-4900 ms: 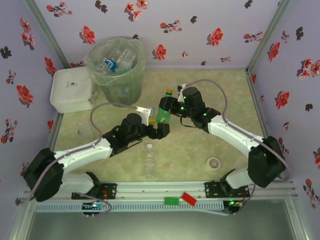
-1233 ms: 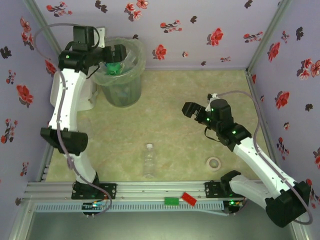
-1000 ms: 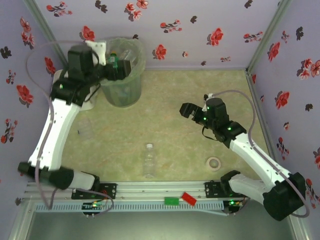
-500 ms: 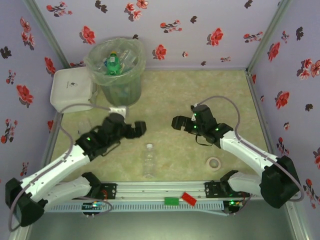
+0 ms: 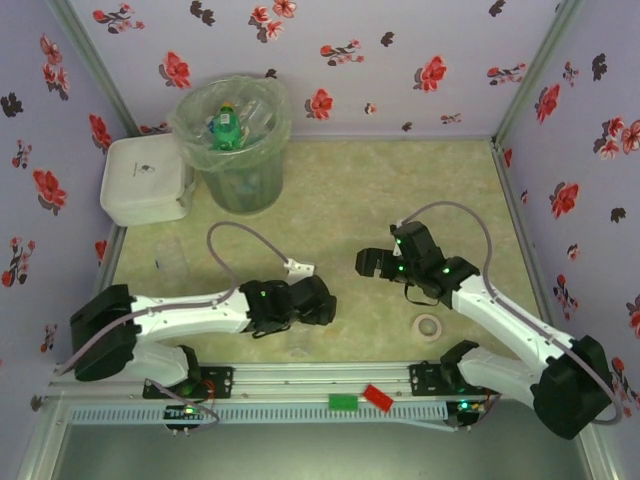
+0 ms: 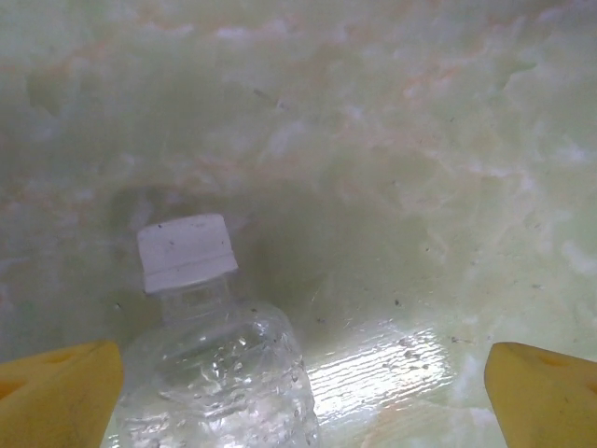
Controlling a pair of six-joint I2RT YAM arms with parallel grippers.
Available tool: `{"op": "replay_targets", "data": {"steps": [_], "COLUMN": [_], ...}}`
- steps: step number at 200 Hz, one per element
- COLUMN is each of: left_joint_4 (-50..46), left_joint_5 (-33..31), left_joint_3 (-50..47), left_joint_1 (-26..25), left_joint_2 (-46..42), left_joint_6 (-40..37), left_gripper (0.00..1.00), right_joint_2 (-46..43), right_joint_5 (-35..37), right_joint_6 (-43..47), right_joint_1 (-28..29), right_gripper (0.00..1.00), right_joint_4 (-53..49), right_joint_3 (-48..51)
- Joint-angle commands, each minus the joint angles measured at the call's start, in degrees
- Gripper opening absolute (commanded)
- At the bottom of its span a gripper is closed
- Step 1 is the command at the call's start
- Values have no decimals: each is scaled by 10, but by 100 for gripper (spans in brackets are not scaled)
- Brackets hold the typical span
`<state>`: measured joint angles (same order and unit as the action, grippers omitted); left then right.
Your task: Put the plastic bottles in the bin
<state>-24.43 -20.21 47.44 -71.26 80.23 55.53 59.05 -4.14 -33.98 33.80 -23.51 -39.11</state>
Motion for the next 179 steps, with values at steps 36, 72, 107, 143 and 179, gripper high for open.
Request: {"op": "replay_targets", "data": {"steps": [36,72,107,143,179], "left_joint_4": [-48,-42,-32,-17,-17], "left_joint_5": [55,57,59,58,47], "left_joint_3": [10,-8,-25,-29,-24], "left_joint_1": [-2,-2,-2,-1,12], "left_joint_2": [72,71,72,80,77], "left_joint_6": [58,69,65,56,48], "left_gripper": [100,99,92,80,67], "right_joint_2": [-20,-19,-25,-36,-33], "right_joint_5": [35,32,32,40,41], "right_joint_6": [5,0,-3,-7,-6], "right_joint_1": [2,2,2,2,1], "right_gripper": [100,100,100,100,100], "right_joint_4": [-9,-7,-8,-5,4], "right_joint_3": [10,11,15,19,14]}}
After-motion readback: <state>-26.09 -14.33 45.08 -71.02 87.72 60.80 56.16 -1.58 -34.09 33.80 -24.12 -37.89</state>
